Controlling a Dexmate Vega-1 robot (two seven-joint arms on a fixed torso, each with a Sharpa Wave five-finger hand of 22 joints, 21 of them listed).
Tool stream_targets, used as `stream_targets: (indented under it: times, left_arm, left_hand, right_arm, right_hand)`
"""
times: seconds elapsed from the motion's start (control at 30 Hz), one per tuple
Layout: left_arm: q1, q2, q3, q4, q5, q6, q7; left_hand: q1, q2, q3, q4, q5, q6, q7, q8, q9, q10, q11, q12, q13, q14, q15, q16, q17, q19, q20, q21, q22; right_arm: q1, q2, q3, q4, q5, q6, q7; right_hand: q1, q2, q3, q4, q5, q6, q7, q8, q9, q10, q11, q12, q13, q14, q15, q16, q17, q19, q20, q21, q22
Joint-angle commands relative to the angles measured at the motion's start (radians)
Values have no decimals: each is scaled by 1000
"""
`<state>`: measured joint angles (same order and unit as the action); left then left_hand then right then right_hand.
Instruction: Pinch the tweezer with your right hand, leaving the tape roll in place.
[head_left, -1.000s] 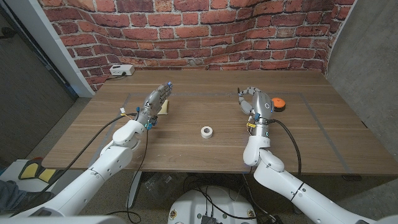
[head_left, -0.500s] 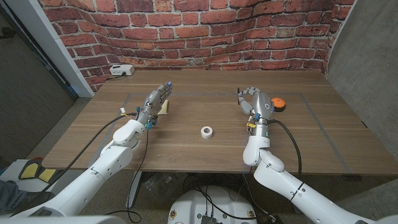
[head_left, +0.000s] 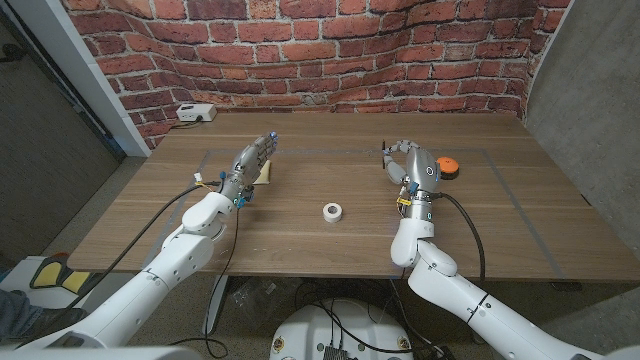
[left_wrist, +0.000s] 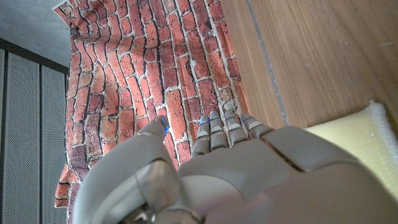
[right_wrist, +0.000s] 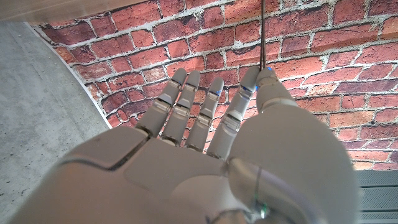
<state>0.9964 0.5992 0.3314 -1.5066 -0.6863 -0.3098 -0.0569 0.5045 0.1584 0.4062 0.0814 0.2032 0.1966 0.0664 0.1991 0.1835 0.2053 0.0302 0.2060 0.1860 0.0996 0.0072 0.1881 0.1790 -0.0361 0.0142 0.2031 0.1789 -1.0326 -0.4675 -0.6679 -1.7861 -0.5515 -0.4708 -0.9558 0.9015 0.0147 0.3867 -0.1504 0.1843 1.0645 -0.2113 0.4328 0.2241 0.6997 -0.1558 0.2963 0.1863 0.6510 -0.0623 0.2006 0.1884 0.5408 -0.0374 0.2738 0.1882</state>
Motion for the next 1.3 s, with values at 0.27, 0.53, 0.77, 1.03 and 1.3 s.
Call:
stream_targets:
  times: [0.27,0.53,0.77,1.03,1.3]
  left_arm:
    - [9,9,-4,-18,3,3,7]
    - [16,8,-6,-22,2,-2,10]
    - [24,7,-8,-27,2,-6,14]
    - [30,6,-7,-36,2,-5,20]
    - [37,5,-10,-40,1,-8,26]
  left_hand:
    - [-9,-1,9,-3,-1,5,1,-5,2,4,-8,-5,4,1,-5,-3,2,-5,-1,4,4]
    - [-10,-2,11,-3,-1,5,3,-5,2,2,-11,-6,4,0,-4,-3,2,-6,0,4,4]
    - [-11,-3,13,-3,-1,4,2,-5,2,3,-10,-5,4,-1,-4,-3,2,-7,0,4,4]
    - [-13,-3,15,-3,-1,3,2,-5,2,2,-11,-5,4,-1,-5,-3,2,-7,1,4,4]
    - [-14,-4,17,-3,-2,4,1,-5,2,1,-11,-6,4,-2,-4,-3,2,-9,5,3,4]
  right_arm:
    - [-11,-13,2,-27,-5,-23,29]
    - [-21,-17,7,-42,-7,-30,29]
    - [-26,-19,11,-53,-7,-34,33]
    - [-33,-24,16,-66,-7,-40,40]
    - [-34,-30,12,-69,-13,-48,55]
  right_hand:
    - [-12,-5,3,2,-4,-21,-10,-15,-3,3,3,-10,2,-2,-34,-6,2,-17,7,-6,5]
    - [-22,-11,0,5,-5,-38,-9,-25,-5,2,6,-14,3,-6,-30,-8,2,-22,9,-8,5]
    - [-28,-14,-2,7,-5,-43,-7,-29,-7,2,7,-15,3,-8,-27,-10,2,-22,10,-9,5]
    - [-33,-17,-3,8,-5,-43,-8,-32,-9,2,7,-17,3,-9,-28,-11,2,-23,11,-10,5]
    - [-35,-19,-3,8,-5,-39,-4,-33,-11,4,6,-18,3,-8,-28,-11,1,-23,12,-11,5]
